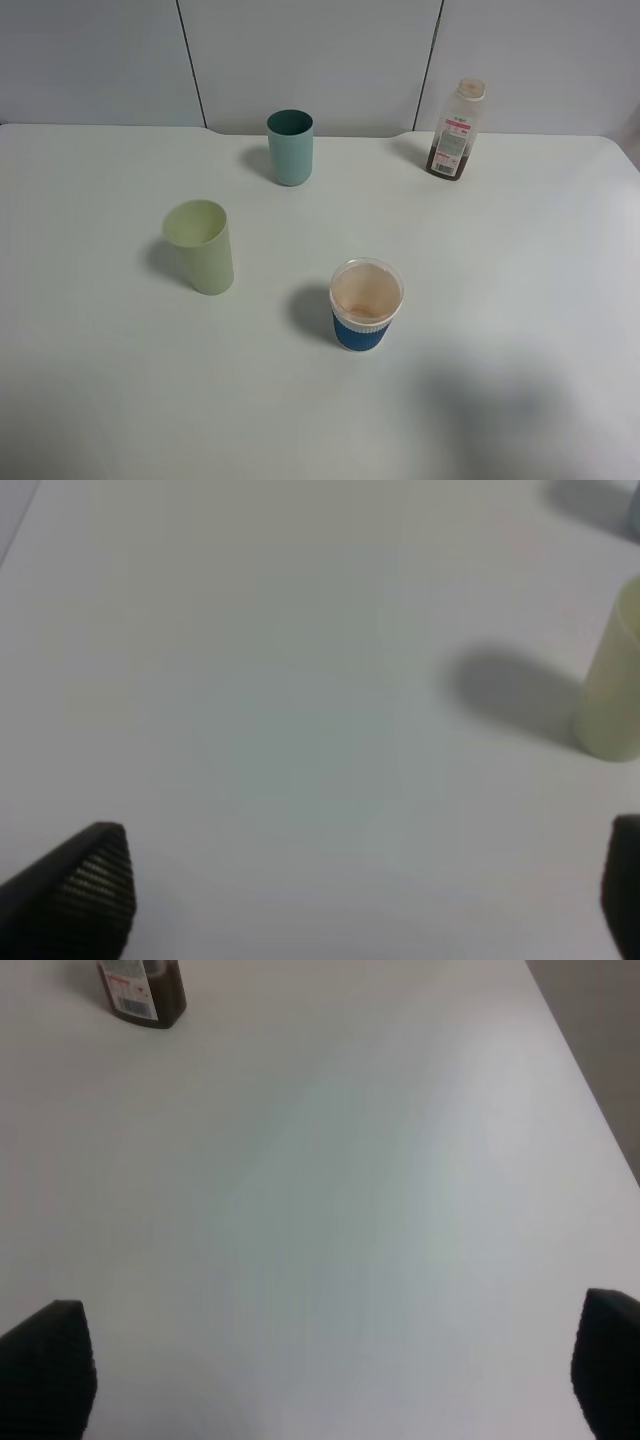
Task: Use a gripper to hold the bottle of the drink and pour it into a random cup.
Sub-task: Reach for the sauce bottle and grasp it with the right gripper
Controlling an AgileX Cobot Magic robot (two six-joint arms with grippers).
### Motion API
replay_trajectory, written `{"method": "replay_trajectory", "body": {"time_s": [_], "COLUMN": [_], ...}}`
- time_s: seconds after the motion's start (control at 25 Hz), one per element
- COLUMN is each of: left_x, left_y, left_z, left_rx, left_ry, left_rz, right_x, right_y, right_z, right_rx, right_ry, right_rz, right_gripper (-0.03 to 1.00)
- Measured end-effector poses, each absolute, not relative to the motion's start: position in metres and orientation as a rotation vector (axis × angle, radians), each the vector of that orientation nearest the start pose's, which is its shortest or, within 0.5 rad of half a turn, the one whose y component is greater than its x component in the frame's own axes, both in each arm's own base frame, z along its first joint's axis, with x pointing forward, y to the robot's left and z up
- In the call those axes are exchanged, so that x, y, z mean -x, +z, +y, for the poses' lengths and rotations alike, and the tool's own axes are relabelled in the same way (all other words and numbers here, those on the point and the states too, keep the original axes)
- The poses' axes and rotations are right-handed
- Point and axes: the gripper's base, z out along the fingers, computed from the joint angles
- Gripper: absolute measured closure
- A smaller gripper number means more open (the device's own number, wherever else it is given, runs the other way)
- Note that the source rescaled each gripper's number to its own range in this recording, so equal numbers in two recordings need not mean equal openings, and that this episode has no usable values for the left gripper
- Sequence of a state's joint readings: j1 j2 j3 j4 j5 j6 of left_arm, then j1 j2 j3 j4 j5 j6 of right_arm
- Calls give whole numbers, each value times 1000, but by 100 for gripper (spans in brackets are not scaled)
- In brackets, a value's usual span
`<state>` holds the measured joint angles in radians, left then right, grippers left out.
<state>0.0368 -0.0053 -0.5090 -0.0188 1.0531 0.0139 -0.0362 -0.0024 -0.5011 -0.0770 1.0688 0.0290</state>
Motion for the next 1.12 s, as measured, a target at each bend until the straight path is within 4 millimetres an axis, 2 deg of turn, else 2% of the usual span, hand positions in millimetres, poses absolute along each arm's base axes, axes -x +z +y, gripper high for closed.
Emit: {"method": "replay_trajectory", "body": {"time_s": [1.12], "left_x": [6], "left_y": [280], "left_z": [-2], "left_rx": [23], "left_ry": [8], "left_rz": [2022], "right_x": [6], "right_y": [277], "right_z": [-6], "right_rx": [-71], "right_ry": [-97], "right_rz": [2047], "right_gripper": [4]}}
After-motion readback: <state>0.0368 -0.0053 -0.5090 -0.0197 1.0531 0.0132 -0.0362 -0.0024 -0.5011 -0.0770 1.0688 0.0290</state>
